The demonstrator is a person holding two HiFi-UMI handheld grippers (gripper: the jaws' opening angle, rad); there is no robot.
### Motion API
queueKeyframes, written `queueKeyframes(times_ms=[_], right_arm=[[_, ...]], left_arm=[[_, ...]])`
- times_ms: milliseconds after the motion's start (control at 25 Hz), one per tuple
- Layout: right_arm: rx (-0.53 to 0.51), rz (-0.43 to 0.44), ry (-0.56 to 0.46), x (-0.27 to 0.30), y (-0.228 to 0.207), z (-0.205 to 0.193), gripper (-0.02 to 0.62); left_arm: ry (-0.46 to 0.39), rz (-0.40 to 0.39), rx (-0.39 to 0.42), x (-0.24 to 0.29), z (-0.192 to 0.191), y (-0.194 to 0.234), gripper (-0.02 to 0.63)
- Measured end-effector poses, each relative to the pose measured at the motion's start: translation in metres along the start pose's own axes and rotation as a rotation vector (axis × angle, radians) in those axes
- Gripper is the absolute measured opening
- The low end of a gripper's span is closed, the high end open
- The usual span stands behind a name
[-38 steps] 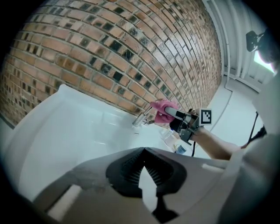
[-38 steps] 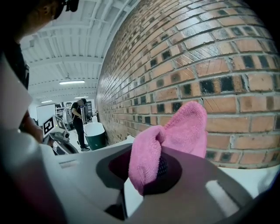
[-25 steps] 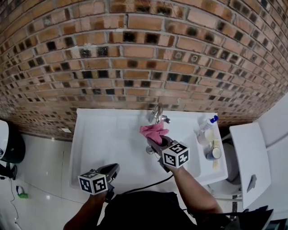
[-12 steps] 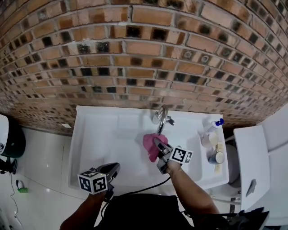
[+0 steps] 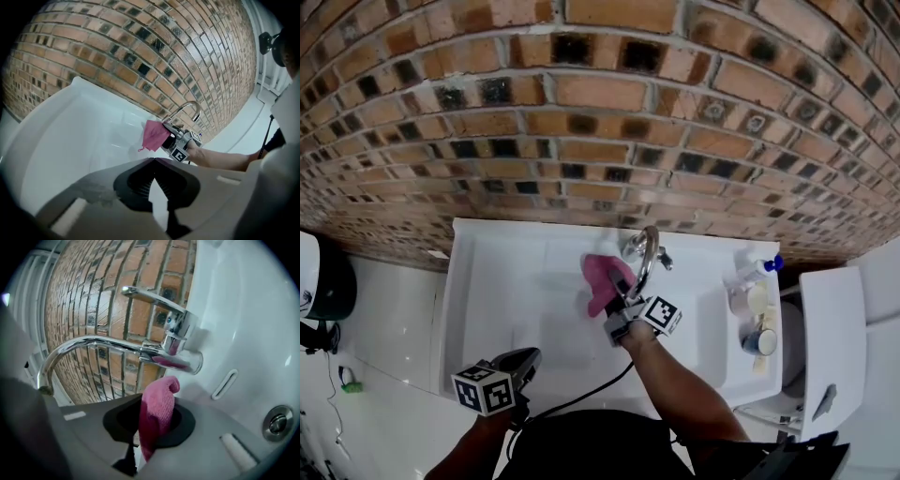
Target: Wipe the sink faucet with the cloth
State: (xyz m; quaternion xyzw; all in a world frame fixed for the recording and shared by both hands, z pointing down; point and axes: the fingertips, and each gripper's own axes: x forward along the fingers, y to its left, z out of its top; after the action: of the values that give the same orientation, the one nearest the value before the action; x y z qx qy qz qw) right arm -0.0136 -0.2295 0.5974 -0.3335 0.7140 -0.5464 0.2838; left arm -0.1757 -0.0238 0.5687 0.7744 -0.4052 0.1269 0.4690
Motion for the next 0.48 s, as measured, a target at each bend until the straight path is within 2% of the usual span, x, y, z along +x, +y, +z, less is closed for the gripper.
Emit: queueKeyframes(times_ms=[160, 280, 480], right_arm=[[0.082, 0.019, -0.068, 0.008, -0.015, 0.009, 0.046], [0.141, 0.066, -0.118, 0.012, -0.018, 0.016, 0.046], [0.176, 0.089, -0.18, 0.016, -0.032, 0.03, 0.046]], left_arm=[[0.01, 0.023, -0.011, 0.003, 0.004, 0.006, 0.005], [0.019, 0.034, -0.019, 0.007, 0.007, 0.009, 0.004], [0.053, 0.045, -0.02, 0.015, 0.006, 0.01, 0.005]])
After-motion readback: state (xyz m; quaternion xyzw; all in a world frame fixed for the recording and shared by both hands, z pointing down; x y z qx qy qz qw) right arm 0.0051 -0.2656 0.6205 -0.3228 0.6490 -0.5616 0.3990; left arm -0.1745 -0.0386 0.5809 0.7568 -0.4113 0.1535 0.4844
